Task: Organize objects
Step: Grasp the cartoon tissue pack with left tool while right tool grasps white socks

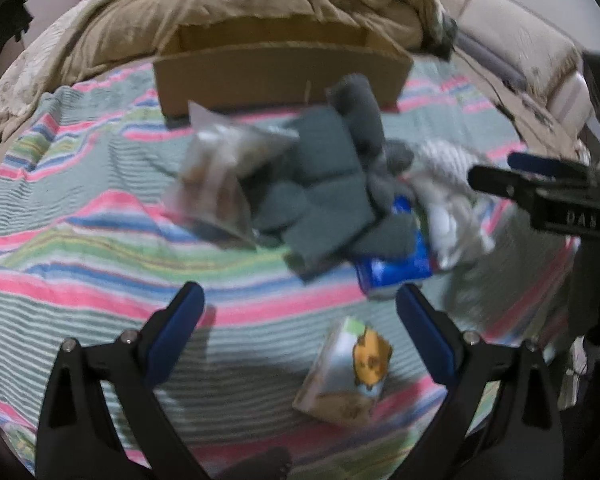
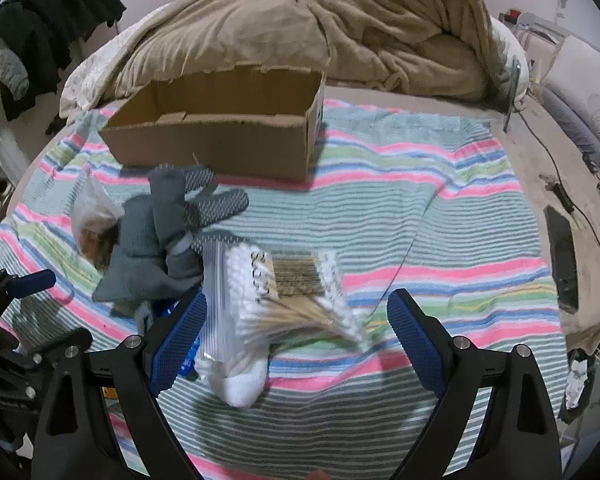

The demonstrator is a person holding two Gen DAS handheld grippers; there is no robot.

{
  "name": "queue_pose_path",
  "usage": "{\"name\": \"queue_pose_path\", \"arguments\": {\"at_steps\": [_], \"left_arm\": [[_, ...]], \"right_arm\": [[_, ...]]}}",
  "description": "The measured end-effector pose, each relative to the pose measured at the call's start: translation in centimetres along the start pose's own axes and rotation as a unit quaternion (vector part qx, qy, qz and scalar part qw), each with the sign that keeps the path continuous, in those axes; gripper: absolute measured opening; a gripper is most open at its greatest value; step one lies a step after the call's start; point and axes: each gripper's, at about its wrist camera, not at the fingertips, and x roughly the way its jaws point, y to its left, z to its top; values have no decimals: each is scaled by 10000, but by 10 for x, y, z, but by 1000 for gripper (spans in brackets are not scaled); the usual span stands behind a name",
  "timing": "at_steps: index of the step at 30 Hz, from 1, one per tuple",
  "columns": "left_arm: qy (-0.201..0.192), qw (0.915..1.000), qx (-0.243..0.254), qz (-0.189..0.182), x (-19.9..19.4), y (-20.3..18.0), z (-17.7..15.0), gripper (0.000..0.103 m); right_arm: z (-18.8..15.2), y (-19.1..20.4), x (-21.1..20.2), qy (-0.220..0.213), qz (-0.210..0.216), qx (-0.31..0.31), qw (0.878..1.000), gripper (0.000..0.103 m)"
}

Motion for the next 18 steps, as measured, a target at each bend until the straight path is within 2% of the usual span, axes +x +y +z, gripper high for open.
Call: {"name": "queue_pose_path", "arguments": {"at_steps": [6, 9, 11, 16, 18], "left_arm": [[471, 9978, 471, -24, 12, -17, -20, 97], [622, 9951, 766, 103, 18, -27, -29, 97], [625, 9935, 923, 216, 20, -31, -34, 97], [607, 9924, 1018, 340, 18, -31, -43, 85], [570, 9931, 961, 355, 16, -27, -47, 74]], "right_arm": [[-13, 10, 7, 188, 110, -41, 9998, 94], [-19, 15, 8, 281, 192, -87, 9994, 93], [-22, 17, 9, 325, 217, -122, 9992, 87], [-26, 21, 18, 464, 294, -152, 9984, 83], [-28, 24, 22, 524, 323, -183, 9979, 81]]}}
